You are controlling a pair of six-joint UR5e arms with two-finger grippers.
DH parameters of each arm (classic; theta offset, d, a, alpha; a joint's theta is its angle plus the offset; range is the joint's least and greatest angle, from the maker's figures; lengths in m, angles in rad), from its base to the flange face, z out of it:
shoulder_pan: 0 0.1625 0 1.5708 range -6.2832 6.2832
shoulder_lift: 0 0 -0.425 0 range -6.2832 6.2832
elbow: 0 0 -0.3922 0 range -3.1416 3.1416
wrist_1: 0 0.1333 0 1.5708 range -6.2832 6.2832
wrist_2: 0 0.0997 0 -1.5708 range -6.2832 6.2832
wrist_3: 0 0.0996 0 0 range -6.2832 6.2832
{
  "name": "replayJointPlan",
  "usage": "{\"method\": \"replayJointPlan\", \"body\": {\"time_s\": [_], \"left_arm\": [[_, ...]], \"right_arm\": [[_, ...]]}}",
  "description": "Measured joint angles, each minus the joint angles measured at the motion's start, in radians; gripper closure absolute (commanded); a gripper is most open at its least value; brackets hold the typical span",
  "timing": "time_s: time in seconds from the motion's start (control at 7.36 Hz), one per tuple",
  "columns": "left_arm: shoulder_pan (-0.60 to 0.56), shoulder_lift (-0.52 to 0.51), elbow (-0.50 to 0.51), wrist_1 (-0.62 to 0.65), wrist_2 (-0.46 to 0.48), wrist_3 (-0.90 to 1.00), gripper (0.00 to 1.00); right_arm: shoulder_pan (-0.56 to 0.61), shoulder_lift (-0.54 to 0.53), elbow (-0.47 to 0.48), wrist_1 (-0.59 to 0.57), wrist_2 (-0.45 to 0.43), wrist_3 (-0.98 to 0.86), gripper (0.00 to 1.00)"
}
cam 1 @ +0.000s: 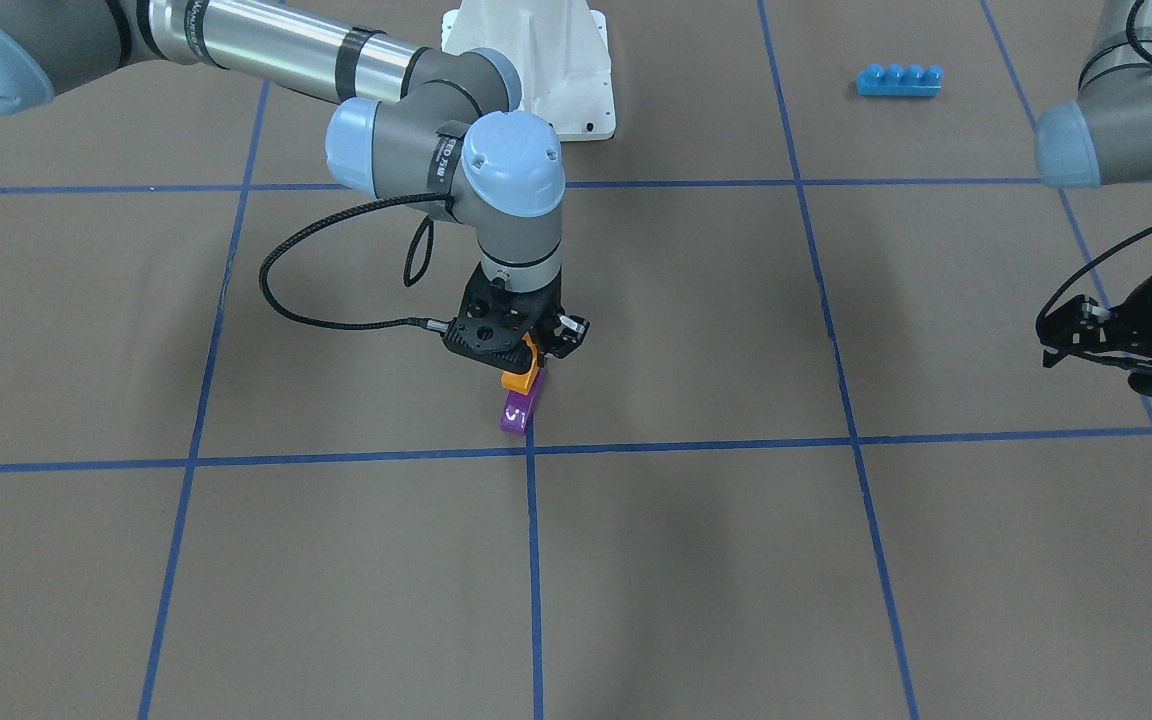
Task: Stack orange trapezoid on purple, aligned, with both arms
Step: 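Lower the orange trapezoid onto the purple block, aligning edges, right gripper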
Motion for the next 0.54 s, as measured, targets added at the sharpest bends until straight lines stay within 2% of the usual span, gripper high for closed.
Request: {"method": "replayJointPlan", "body": {"time_s": [0.54], "left_arm": [[0.000,0.000,0.004,0.000,0.000,0.000,0.00]], "right_arm": [[0.000,-0.001,-0.014,0.008,-0.001,0.001,1.00]]}}
